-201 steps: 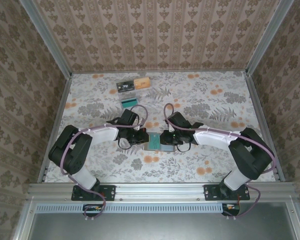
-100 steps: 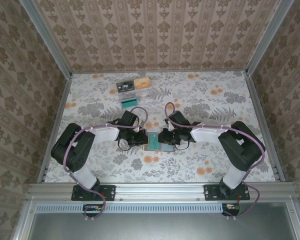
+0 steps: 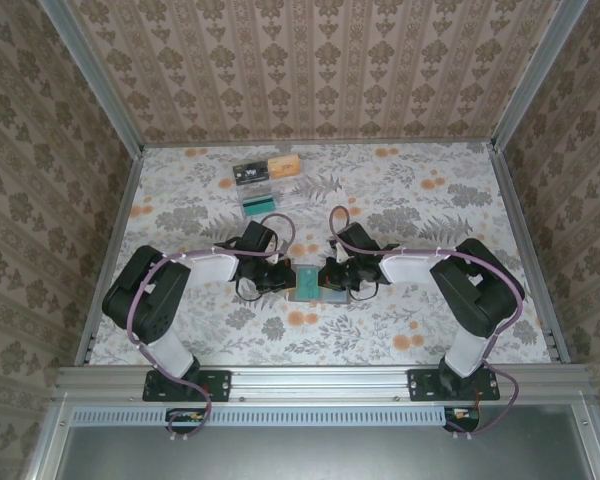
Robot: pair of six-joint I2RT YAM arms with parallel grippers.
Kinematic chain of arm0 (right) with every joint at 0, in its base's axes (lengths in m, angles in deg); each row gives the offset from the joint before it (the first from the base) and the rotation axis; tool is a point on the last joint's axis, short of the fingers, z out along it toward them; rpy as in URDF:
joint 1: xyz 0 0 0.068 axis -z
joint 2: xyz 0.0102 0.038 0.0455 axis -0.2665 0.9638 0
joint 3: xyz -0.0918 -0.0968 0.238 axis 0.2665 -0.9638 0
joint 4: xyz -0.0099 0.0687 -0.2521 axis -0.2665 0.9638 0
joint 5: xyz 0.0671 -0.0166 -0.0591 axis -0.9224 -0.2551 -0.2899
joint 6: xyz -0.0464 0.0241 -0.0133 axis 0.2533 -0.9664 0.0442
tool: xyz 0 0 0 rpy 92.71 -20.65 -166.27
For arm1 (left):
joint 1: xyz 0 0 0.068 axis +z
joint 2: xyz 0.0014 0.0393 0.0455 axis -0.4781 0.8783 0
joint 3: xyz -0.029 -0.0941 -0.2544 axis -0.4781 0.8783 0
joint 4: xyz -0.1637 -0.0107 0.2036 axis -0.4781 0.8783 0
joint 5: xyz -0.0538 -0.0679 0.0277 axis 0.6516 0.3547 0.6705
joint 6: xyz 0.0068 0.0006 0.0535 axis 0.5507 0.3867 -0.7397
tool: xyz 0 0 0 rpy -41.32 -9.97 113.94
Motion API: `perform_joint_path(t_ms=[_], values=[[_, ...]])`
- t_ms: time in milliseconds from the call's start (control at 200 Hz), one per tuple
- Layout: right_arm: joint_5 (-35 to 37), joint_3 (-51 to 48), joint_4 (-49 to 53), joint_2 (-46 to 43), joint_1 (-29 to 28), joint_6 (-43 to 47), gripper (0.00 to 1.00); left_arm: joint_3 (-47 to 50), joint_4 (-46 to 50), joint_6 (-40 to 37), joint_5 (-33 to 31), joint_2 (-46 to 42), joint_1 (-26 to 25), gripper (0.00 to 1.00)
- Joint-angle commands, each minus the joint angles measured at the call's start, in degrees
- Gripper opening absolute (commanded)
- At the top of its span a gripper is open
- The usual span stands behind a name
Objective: Take the credit cards out of the card holder
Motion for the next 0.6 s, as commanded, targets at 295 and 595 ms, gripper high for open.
perform_joint_path(t_ms=[295,595], values=[[-1.6,-4.3,1.8,-4.6,3.5,2.0,0.01,0.9,2.3,-0.4,-1.4,1.4,0.6,0.00],[-3.5,-4.0,-3.0,-0.8,3.3,-0.1,0.30,0.8,2.1,-0.5,-0.6,1.7,0.5,0.00]])
